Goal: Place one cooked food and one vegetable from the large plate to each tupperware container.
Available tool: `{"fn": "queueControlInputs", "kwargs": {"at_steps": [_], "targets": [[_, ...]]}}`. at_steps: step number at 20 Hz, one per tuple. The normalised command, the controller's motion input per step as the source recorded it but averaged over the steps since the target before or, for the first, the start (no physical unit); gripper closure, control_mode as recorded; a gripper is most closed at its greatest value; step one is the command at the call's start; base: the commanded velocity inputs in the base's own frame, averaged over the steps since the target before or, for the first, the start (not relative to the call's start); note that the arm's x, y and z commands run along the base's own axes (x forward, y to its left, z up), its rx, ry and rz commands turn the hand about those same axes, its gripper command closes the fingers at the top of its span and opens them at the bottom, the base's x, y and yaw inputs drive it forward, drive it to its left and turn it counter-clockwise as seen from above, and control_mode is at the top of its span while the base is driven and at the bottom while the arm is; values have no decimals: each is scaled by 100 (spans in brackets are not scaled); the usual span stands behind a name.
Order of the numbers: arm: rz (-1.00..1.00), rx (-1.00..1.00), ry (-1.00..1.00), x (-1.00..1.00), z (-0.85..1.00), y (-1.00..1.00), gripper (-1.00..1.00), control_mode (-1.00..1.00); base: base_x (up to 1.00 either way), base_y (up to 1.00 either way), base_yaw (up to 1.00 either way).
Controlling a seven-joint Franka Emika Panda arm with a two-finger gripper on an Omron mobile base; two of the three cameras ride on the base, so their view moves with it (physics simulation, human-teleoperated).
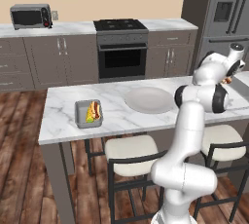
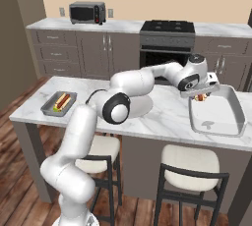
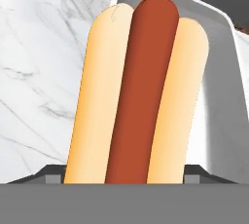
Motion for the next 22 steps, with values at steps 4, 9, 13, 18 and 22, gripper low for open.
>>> {"fn": "queueControlInputs", "kwargs": {"at_steps": [4, 9, 13, 18, 22], "targets": [[0, 1, 6, 17, -32, -18, 100, -100, 0, 0, 0], [1, 3, 7, 4, -26, -1, 100, -100, 0, 0, 0], [5, 4, 1, 0, -19, 0, 100, -100, 0, 0, 0], [4, 3, 0, 0, -17, 0, -100, -100, 0, 0, 0], [3, 1, 0, 0, -2, 0, -100, -100, 0, 0, 0]]}}
